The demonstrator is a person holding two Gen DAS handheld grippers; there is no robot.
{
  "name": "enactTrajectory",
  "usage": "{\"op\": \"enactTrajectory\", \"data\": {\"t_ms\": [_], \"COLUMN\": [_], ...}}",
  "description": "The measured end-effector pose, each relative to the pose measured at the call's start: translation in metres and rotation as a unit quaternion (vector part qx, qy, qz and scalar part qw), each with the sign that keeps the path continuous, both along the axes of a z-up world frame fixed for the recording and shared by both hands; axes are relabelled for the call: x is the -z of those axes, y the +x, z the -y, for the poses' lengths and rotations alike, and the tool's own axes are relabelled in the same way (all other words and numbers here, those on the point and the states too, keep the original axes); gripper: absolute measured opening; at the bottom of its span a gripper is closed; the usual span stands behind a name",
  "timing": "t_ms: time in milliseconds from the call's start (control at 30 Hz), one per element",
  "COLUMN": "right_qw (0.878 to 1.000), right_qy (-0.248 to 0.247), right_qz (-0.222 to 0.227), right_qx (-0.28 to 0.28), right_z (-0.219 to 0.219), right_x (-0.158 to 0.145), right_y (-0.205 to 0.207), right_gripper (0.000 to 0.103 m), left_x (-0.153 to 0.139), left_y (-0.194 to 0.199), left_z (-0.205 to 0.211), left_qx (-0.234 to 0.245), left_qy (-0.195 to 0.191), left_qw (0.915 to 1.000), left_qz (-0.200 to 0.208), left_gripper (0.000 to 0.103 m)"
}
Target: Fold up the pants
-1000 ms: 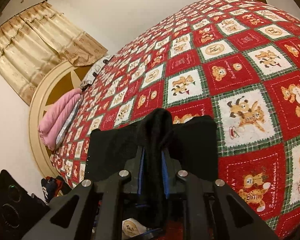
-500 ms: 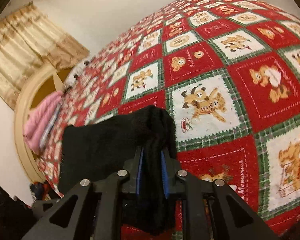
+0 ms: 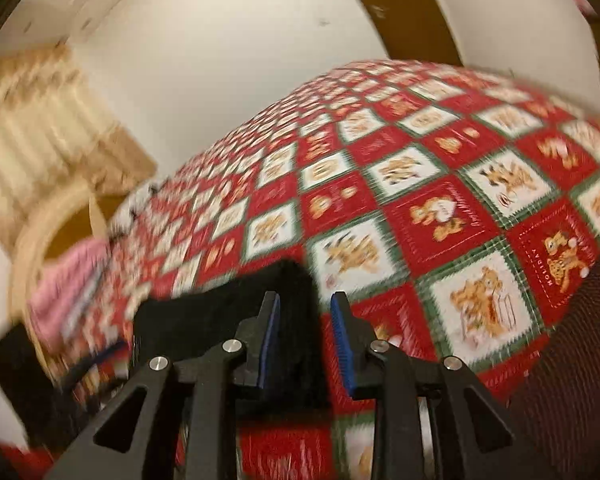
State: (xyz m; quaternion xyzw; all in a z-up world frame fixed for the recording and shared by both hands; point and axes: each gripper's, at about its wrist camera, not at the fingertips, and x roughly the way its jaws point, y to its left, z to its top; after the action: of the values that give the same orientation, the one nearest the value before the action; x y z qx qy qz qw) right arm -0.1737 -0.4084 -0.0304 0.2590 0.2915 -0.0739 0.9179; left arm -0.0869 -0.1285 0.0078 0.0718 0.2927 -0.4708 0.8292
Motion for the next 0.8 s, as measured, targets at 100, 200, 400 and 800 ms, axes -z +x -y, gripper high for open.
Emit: {"op": "enactTrajectory", "data": {"t_ms": [100, 200, 400, 800], "right_qw": [0.998, 0.995, 0.984, 0.988], "right_qy": [-0.061, -0.081, -0.129, -0.145], "right_qz": [-0.027, -0.053, -0.114, -0.053], "right_qx": [-0.014, -0.027, -0.035, -0.010], "right_z": [-0.038, -0.059, -0.079, -0.081], "right_x": [0.002, 0.019, 0.058, 0.006], "right_y": [0.000, 0.012, 0.024, 0.021], "right_gripper": [0.028, 0.028, 0.028, 0.030], "left_x": [0.006, 0.016, 0.049, 0.059], "left_y": [0.023, 0.043, 0.044, 0.053], "left_z": [-0.025, -0.043, -0.048, -0.080], "left_qx": [-0.068, -0.126, -0.155, -0.186], "left_qy": [0.010, 0.019, 0.072, 0.097], "left_qw": [0.9976, 0.9917, 0.9852, 0.9764], "left_qz": [-0.004, -0.015, -0.006, -0.051], "left_gripper": [0.075, 0.075, 0.075, 0.077]}}
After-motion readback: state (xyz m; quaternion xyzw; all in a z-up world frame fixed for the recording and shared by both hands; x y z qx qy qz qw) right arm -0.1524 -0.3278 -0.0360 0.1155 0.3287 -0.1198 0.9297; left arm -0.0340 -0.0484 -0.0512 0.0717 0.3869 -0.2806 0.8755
